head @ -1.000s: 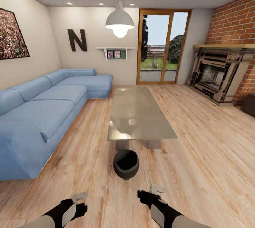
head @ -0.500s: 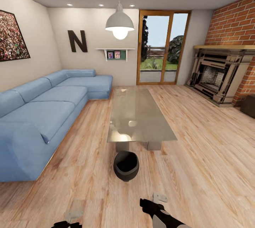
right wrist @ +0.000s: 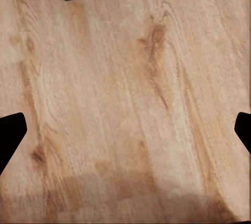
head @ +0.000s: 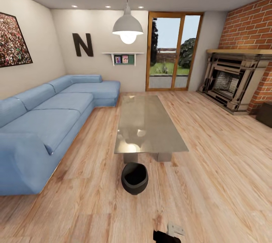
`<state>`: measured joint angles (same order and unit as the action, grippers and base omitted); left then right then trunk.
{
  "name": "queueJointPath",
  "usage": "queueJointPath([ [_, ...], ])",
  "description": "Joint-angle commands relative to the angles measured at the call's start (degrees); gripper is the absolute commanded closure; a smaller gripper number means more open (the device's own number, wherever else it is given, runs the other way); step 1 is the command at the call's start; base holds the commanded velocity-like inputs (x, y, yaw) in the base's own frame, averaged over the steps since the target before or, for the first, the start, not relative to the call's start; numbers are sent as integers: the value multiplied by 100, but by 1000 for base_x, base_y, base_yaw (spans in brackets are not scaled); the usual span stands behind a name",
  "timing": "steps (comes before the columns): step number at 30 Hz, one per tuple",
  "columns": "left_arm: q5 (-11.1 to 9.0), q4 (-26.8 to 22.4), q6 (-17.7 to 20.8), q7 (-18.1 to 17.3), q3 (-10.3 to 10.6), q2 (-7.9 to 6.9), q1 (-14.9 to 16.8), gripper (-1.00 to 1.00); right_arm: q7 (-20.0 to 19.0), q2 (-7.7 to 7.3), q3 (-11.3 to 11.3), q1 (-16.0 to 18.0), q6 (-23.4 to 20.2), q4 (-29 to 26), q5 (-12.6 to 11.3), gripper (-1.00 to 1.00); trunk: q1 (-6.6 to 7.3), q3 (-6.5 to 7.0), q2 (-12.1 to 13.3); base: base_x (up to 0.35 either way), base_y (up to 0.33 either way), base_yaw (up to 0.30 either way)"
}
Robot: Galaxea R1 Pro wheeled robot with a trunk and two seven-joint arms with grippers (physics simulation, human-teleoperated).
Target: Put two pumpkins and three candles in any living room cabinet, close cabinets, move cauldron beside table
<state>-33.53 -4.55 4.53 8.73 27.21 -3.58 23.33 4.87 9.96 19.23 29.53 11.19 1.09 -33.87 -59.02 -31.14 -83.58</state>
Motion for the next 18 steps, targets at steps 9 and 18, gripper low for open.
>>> queueJointPath([
  [9,-39,306,-375,32,146,-29,-124,-100,14,4,46,-288,256,31,-31,-100,199,157,359,0,0,0],
  [18,-33,323,-458,32,233,-154,-361,-100,14,4,46,-741,375,32,-23,-100,396,318,720,0,0,0],
])
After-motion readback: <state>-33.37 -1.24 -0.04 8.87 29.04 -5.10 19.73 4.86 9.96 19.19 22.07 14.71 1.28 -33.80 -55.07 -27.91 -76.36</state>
